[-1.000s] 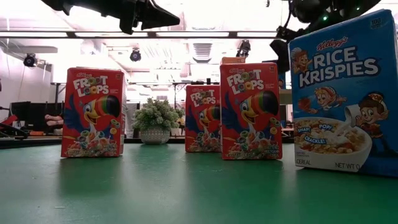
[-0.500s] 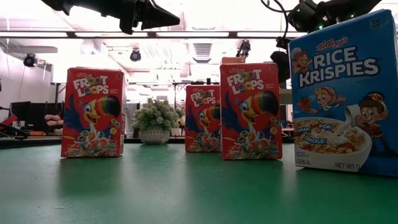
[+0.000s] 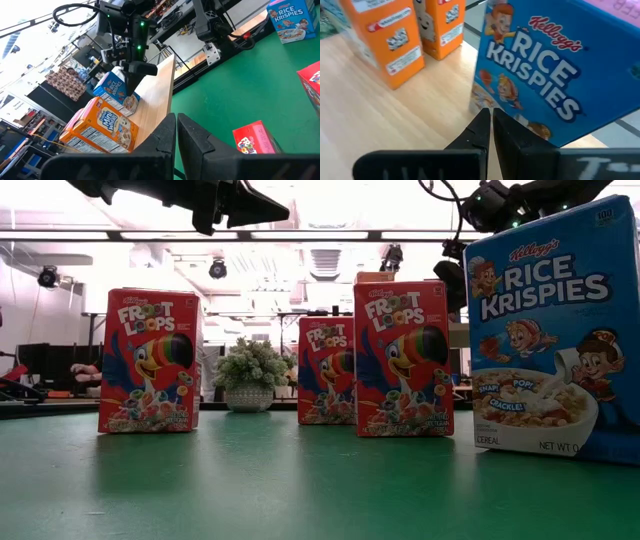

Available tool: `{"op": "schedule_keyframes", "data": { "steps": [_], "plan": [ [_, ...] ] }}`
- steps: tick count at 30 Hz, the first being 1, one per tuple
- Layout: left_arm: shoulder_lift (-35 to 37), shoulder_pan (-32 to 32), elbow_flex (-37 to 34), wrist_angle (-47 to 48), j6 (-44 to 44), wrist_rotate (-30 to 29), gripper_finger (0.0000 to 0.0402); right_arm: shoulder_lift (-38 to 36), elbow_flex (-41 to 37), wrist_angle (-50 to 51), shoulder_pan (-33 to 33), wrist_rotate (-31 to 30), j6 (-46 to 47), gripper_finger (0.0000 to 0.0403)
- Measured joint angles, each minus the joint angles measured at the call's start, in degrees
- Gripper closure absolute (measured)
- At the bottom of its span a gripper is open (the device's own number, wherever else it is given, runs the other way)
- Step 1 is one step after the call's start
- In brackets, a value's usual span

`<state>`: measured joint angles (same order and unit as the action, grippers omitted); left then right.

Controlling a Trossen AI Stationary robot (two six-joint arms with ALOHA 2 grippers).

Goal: Stack cereal on shelf
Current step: Put the top left blue cereal box on the shelf

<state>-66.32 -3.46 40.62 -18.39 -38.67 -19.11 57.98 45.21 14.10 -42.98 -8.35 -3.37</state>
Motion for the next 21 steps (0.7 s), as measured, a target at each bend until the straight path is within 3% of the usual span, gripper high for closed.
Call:
{"op": "schedule_keyframes", "data": {
  "steps": [9, 14, 21],
  "plan": [
    [0.00, -0.02, 0.00, 0.00, 0.10, 0.00, 0.0402, 1.92, 0.00, -2.34, 0.59, 1.94, -0.28, 0.0390],
    [0.00, -0.02, 0.00, 0.00, 0.30, 0.00, 0.0402, -1.48, 0.00, -1.53, 2.46, 5.55, 3.14, 0.0390],
    [0.00, -0.02, 0.00, 0.00, 0.41, 0.01, 0.0402, -7.91, 0.00, 5.38, 4.61, 5.28, 6.66, 0.0390]
  ]
}}
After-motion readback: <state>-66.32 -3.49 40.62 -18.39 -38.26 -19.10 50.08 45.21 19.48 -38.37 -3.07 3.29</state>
